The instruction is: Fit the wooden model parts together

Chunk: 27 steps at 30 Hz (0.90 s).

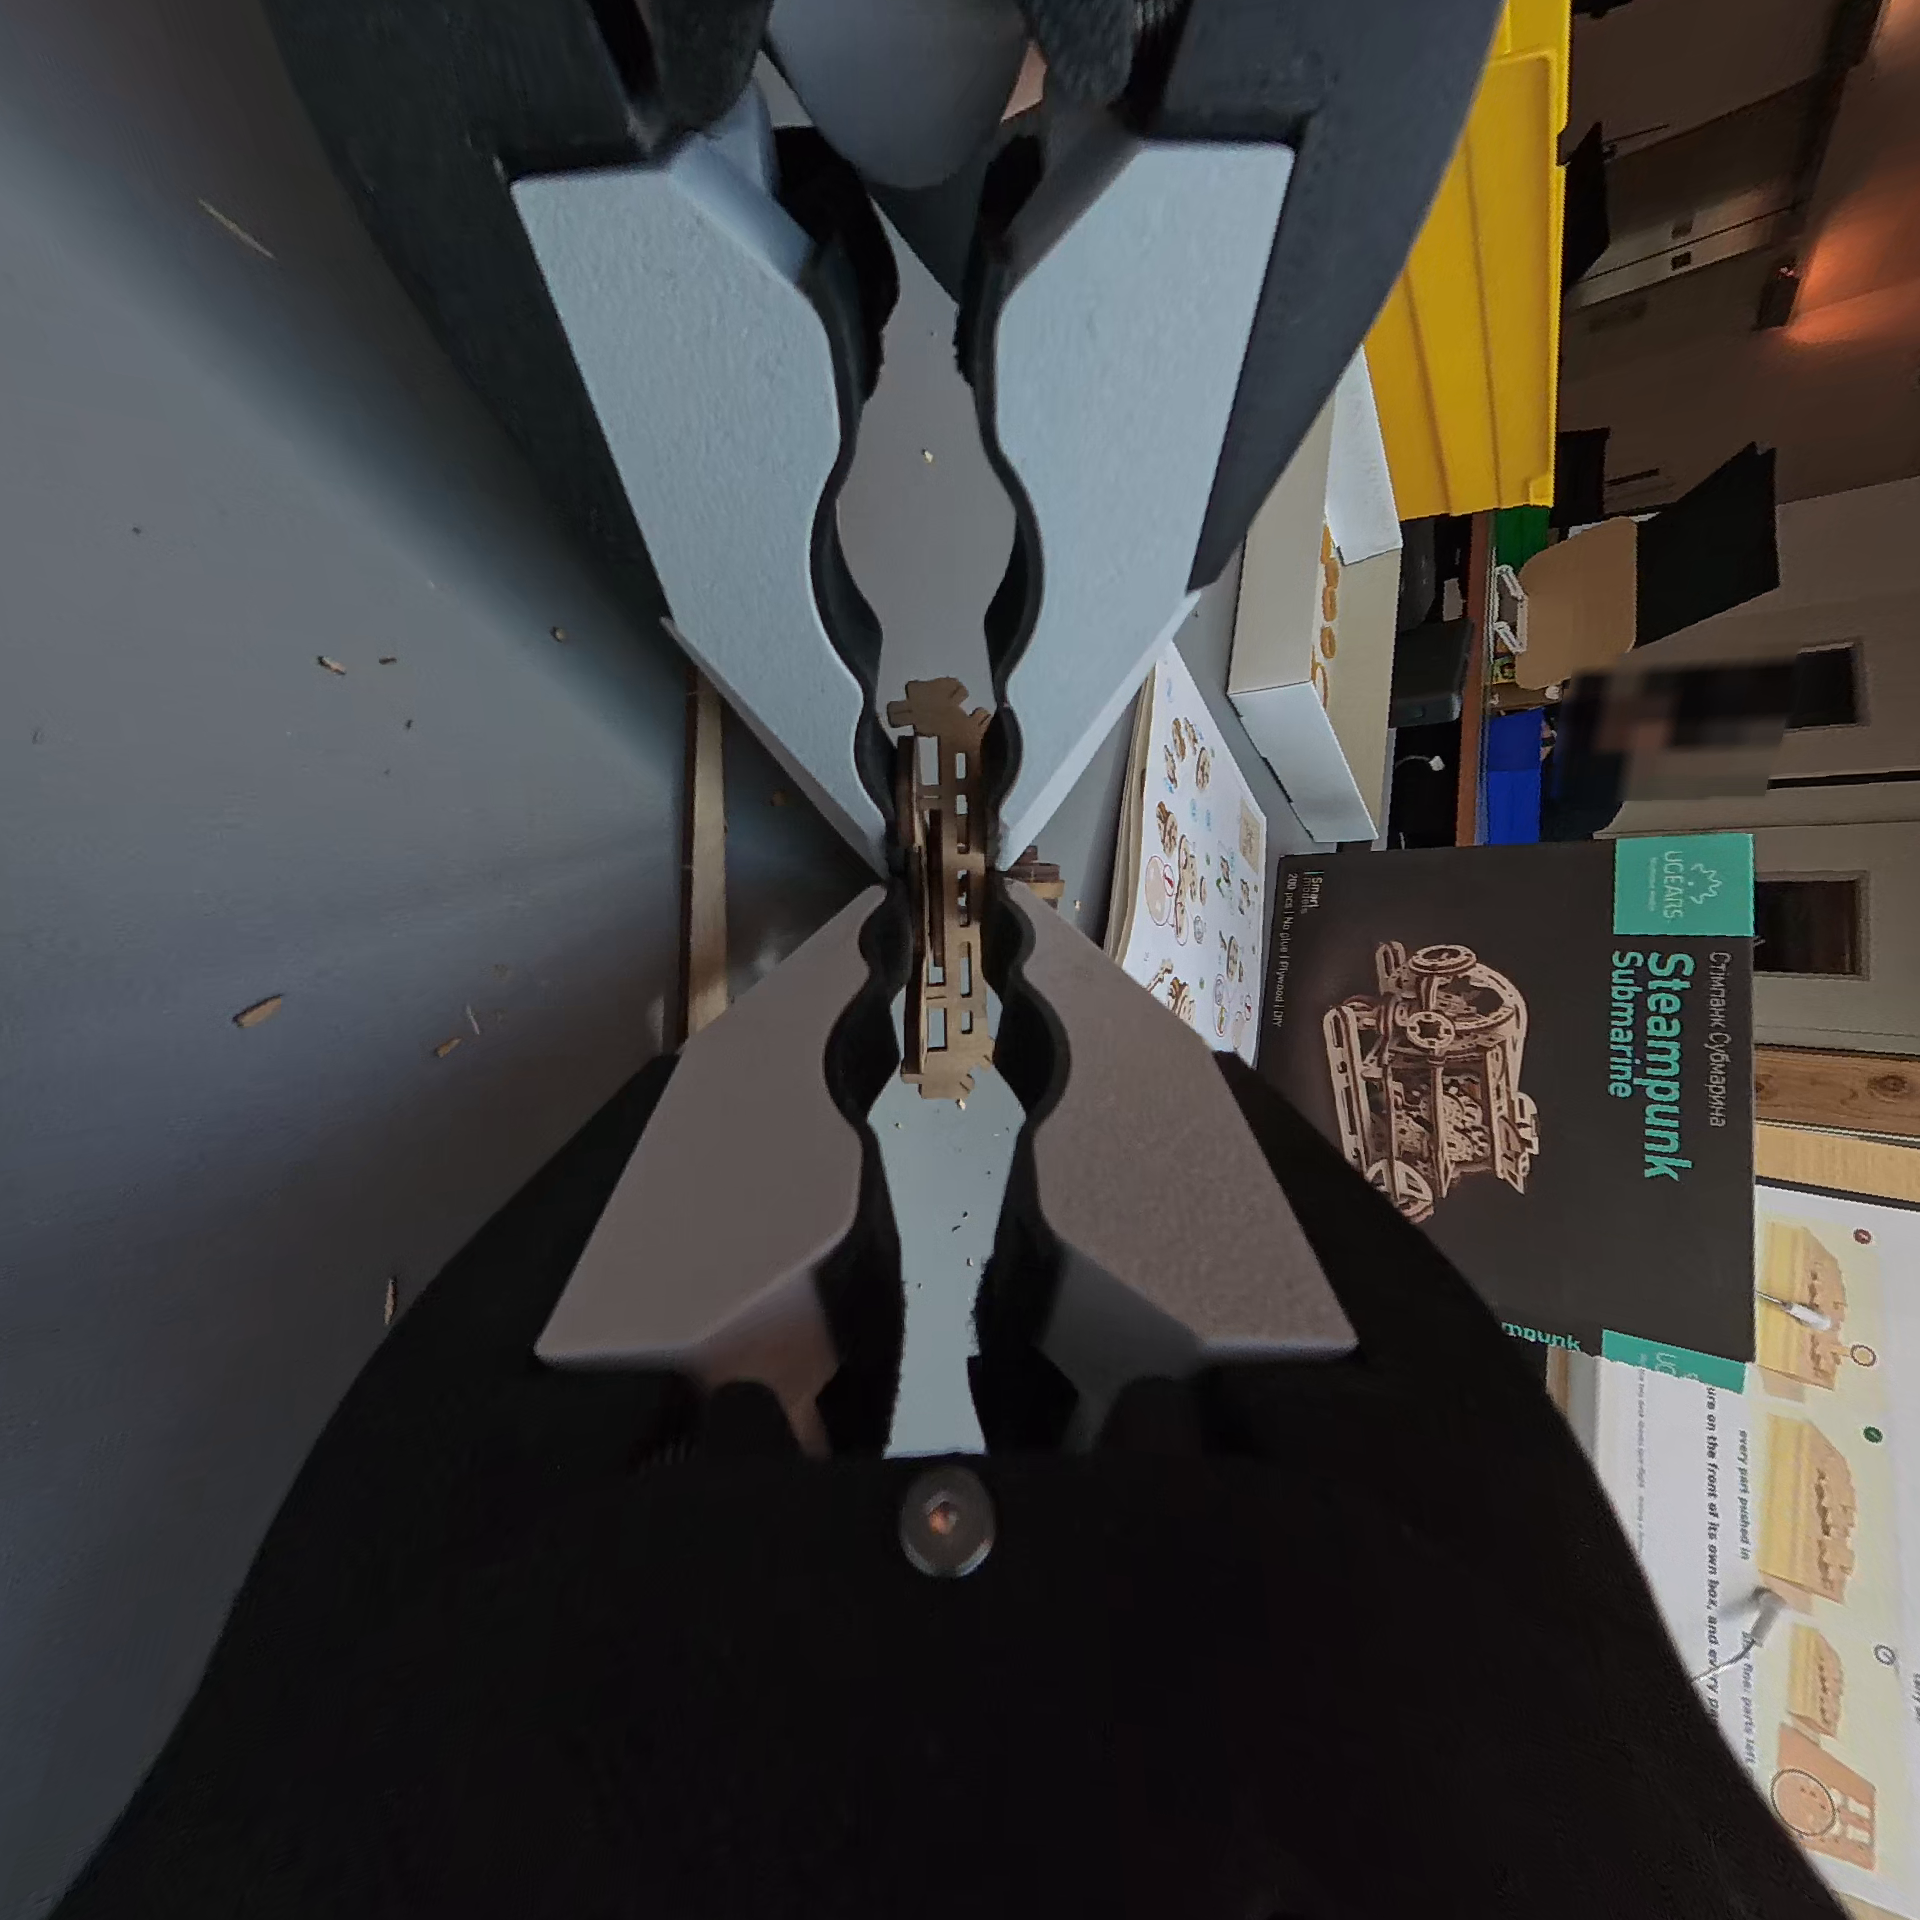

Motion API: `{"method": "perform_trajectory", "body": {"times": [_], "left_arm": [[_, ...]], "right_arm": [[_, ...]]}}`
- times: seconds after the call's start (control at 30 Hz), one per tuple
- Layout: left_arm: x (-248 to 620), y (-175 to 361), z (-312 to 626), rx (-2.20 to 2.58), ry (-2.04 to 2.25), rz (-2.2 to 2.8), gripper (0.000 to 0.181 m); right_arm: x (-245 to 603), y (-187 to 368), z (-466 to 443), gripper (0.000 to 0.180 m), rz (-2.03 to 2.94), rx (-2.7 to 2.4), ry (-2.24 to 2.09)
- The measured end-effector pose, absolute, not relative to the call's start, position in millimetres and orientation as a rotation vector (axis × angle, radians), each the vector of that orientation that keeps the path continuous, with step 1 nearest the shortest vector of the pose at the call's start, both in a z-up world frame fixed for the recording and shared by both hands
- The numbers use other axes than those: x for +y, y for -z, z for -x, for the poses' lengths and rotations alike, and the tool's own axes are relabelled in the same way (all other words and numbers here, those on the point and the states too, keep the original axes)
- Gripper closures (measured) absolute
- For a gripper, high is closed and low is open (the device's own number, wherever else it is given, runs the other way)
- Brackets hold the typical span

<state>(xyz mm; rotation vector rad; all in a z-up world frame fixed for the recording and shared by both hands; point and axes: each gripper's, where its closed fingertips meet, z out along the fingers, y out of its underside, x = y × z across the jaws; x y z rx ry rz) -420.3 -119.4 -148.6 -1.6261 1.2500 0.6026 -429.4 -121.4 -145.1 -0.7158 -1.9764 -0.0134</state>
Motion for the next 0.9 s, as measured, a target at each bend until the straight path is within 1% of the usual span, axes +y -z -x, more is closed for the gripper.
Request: {"method": "perform_trajectory", "body": {"times": [0.4, 0.57, 0.73, 0.9], "left_arm": [[-119.6, 148.5, 422.4, 1.230, -0.578, 1.644, 0.168], [-120.6, 145.5, 422.2, 1.214, -0.565, 1.631, 0.168], [-121.8, 145.8, 421.4, 1.222, -0.550, 1.630, 0.168], [-122.0, 148.3, 421.5, 1.234, -0.566, 1.637, 0.168]], "right_arm": [[-121.9, 145.3, 431.5, 0.166, 0.727, -1.969, -0.033], [-118.3, 141.7, 426.9, 0.164, 0.602, -1.960, 0.024], [-115.1, 143.4, 422.1, 0.165, 0.670, -1.981, -0.047], [-114.8, 146.9, 421.7, 0.167, 0.700, -1.986, -0.001]]}}
